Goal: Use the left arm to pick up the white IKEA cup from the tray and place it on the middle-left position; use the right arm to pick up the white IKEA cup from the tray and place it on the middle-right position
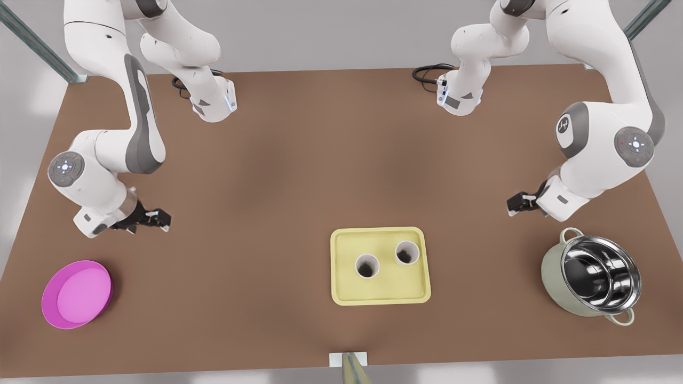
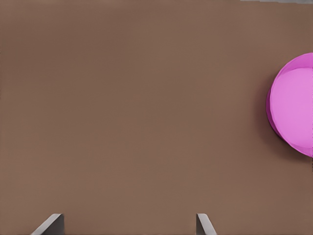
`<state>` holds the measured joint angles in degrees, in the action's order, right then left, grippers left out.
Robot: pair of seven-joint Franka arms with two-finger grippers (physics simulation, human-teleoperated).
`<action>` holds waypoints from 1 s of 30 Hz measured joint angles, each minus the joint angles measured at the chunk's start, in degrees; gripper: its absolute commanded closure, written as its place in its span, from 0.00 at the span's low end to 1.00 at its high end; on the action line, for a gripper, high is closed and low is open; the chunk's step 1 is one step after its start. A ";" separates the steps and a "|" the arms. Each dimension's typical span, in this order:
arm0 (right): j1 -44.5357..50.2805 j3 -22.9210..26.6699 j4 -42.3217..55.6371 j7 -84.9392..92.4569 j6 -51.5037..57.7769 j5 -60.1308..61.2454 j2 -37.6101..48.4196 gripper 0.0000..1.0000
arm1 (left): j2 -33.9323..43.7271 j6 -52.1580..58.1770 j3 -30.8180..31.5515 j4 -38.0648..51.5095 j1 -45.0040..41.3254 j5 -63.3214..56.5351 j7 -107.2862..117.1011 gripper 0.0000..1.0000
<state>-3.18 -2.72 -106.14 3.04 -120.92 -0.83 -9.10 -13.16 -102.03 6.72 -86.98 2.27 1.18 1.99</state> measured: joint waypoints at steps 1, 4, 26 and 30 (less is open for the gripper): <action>0.01 0.00 0.01 0.08 -0.68 -0.05 0.00 0.00 | 0.00 -0.35 0.01 -0.01 0.02 0.11 -0.02 0.00; 1.86 0.03 1.75 0.28 -2.11 -0.22 -1.57 0.00 | -0.53 -1.03 0.35 0.05 -0.63 2.69 0.08 0.00; 28.39 -7.49 47.77 -3.44 -0.54 -1.32 -40.71 0.00 | -29.10 -17.16 -1.07 11.06 -19.92 -3.04 16.21 0.00; 31.36 -7.60 51.36 -6.16 -5.00 -1.29 -46.91 0.00 | -29.76 -19.72 -1.02 10.26 -19.90 -3.05 17.25 0.00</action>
<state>28.18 -10.32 -54.78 -3.12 -125.93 -2.12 -56.01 -42.92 -121.75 5.70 -76.72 -17.63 -1.87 19.23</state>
